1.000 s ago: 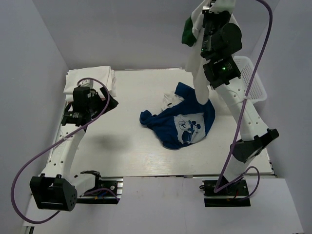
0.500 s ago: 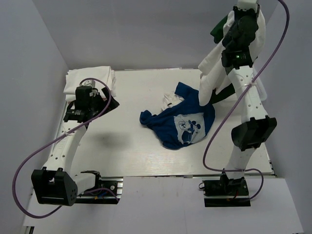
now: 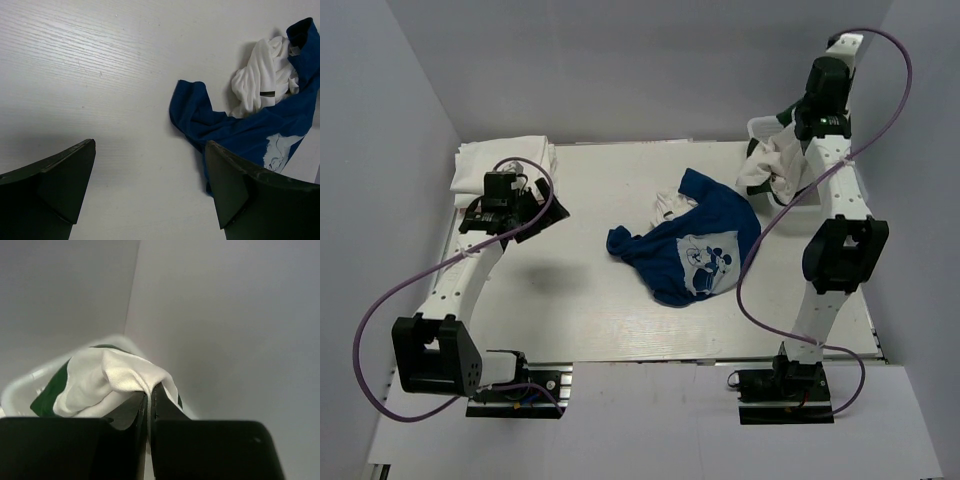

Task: Fold and stack the t-shirts

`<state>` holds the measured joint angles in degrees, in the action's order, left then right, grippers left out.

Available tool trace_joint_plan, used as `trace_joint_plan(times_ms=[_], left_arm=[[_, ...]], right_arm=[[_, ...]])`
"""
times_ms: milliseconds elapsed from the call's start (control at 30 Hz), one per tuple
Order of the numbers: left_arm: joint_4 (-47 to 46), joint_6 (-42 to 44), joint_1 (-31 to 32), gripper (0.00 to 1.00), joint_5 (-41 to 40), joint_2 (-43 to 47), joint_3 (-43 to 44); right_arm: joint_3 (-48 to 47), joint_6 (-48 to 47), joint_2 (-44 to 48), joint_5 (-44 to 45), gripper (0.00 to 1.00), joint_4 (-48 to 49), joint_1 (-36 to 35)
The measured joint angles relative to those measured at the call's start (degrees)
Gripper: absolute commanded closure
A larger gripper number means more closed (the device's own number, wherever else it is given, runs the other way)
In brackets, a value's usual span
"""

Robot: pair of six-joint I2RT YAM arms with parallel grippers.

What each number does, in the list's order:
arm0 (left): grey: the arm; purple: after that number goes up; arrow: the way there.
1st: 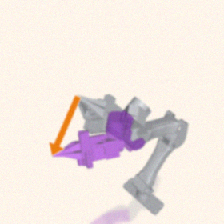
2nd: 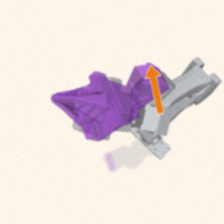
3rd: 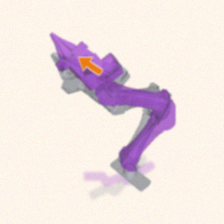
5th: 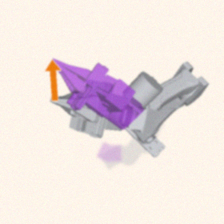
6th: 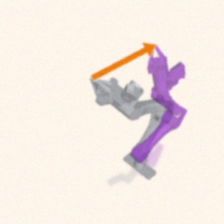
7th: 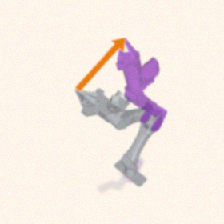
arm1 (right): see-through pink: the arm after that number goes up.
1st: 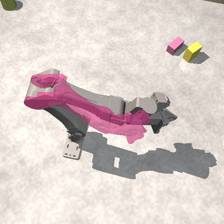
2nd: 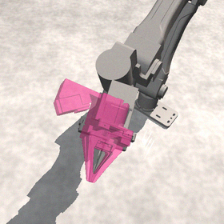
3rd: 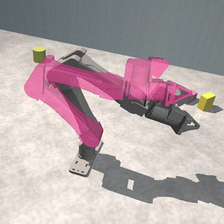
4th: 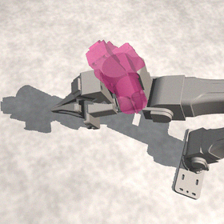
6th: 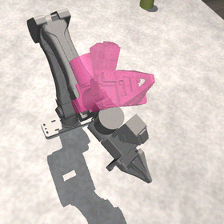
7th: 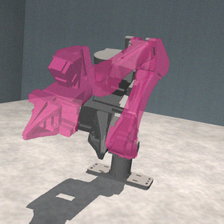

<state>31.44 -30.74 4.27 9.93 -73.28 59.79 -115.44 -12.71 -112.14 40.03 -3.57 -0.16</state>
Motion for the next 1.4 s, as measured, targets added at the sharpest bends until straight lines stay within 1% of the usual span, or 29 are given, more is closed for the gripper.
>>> trace_joint_plan(times_ms=[33,67,100,133,200,300,367,433,533,633,767,833,933,1100,1267,1300,1333,1400], left_arm=[[0.07,-0.04,0.00,0.00,0.22,-0.59,0.28],[0.04,-0.07,0.00,0.00,0.33,-0.98,0.39],[0.22,0.02,0.00,0.00,0.46,-1.25,0.50],[0.48,0.07,0.00,0.00,0.57,-1.36,0.52],[1.11,0.48,0.00,0.00,0.70,-1.36,0.61],[1.64,1.31,0.00,0.00,0.70,-1.33,0.63],[1.66,1.84,0.00,0.00,0.74,-1.29,0.63],[1.64,2.23,0.00,0.00,0.94,-1.25,0.63],[1.33,2.47,0.00,0.00,1.95,-1.20,0.61],[0.81,2.60,0.00,0.00,3.15,-0.98,0.55],[0.55,2.73,0.00,0.00,4.15,-0.13,0.22],[0.72,2.78,0.00,0.00,4.42,0.76,-0.35],[0.94,2.84,0.00,0.00,4.55,2.08,-1.03],[1.88,2.86,0.00,0.00,4.50,3.78,-1.33],[2.16,2.82,0.00,0.00,4.48,5.16,-2.56],[2.19,2.82,0.00,0.00,4.48,5.29,-2.75],[2.38,2.82,0.00,0.00,4.48,5.31,-2.80],[2.49,2.80,0.00,0.00,4.48,5.31,-2.82]], right_arm=[[-0.50,2.82,-0.96,-0.20,0.95,-3.06,0.57],[-1.81,6.25,-2.58,-0.48,0.83,-7.21,1.27],[-3.67,10.21,-4.72,-1.09,0.26,-12.09,2.16],[-5.14,13.38,-6.56,-1.84,0.10,-15.34,2.97],[-6.75,17.53,-9.44,-4.35,0.10,-21.55,4.74],[-6.36,21.40,-10.62,-9.60,0.10,-29.57,6.67],[-3.91,21.75,-8.72,-14.23,0.10,-30.91,6.88],[-0.68,21.70,-5.27,-18.16,0.10,-31.26,5.64],[4.57,21.64,1.36,-22.62,0.10,-30.93,1.22],[8.31,21.38,6.82,-25.92,0.10,-29.55,-6.45],[12.11,21.38,8.55,-29.57,0.10,-26.82,-16.70],[14.27,21.53,7.21,-30.53,0.10,-26.40,-20.24],[14.56,22.29,1.31,-29.97,0.10,-26.93,-22.75],[14.73,23.74,-8.46,-29.16,0.10,-28.17,-23.45],[14.75,24.30,-13.03,-26.53,0.10,-29.07,-24.50],[14.75,24.35,-13.55,-25.44,0.14,-29.07,-24.83],[14.75,24.35,-13.94,-24.33,0.34,-29.03,-25.16],[14.75,24.44,-14.67,-21.29,0.66,-28.85,-25.68]])
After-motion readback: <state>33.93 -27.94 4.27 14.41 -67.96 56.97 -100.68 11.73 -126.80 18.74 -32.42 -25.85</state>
